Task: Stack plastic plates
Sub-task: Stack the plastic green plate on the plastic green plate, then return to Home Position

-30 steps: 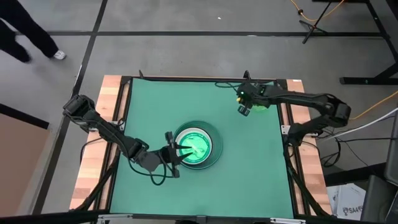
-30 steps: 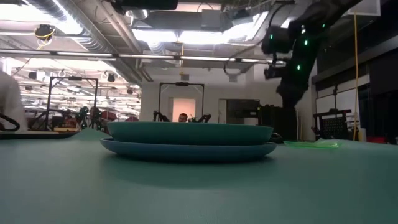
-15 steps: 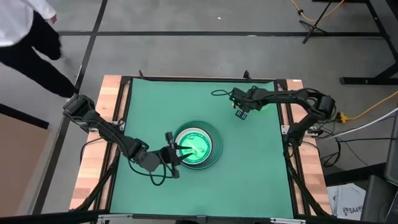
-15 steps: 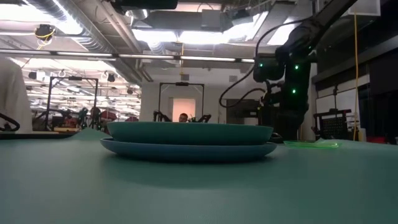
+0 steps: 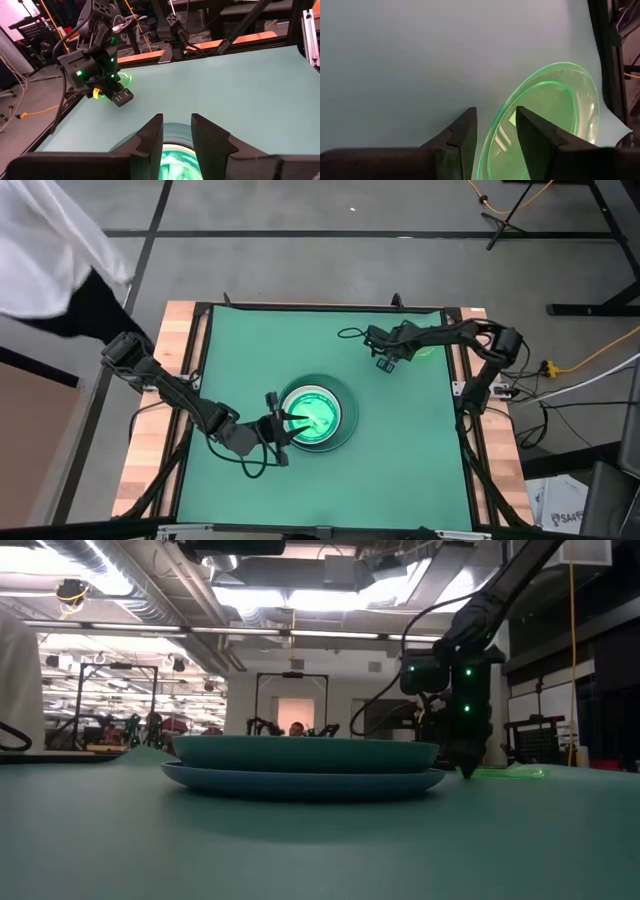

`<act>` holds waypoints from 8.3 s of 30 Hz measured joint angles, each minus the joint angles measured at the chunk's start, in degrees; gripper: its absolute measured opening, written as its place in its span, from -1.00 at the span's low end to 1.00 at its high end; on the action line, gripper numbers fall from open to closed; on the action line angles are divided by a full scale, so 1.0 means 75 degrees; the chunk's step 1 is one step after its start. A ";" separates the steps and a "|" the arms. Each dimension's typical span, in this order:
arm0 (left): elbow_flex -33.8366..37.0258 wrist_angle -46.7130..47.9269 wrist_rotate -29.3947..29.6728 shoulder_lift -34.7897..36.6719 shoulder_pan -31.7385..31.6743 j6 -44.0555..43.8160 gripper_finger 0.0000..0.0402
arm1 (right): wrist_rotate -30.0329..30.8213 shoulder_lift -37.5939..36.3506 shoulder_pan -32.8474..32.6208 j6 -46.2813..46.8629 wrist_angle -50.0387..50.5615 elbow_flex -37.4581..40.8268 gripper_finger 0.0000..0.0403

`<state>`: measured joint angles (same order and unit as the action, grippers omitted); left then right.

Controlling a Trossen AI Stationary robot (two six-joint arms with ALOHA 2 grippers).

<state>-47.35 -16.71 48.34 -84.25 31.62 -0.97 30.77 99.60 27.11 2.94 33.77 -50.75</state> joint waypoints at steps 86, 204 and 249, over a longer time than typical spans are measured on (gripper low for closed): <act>0.0000 -0.0006 -0.0381 -0.0003 -0.0172 -0.0058 -0.53 | -0.4186 0.0018 -0.5718 -0.4500 -0.5827 -0.0004 -1.00; 0.6254 0.1459 -0.4603 1.1218 -0.4057 -0.0450 -0.98 | -0.4702 -1.3278 -0.3159 -0.0044 -0.5201 0.6713 -1.00; 0.6254 0.1887 -0.4740 1.1033 -0.4041 0.0393 -0.98 | -0.4189 -1.3249 -0.3162 -0.0231 -0.4652 0.6713 -1.00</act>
<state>-0.45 -2.56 12.79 -1.50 1.31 1.98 -0.64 0.23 3.40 1.21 -1.13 -0.40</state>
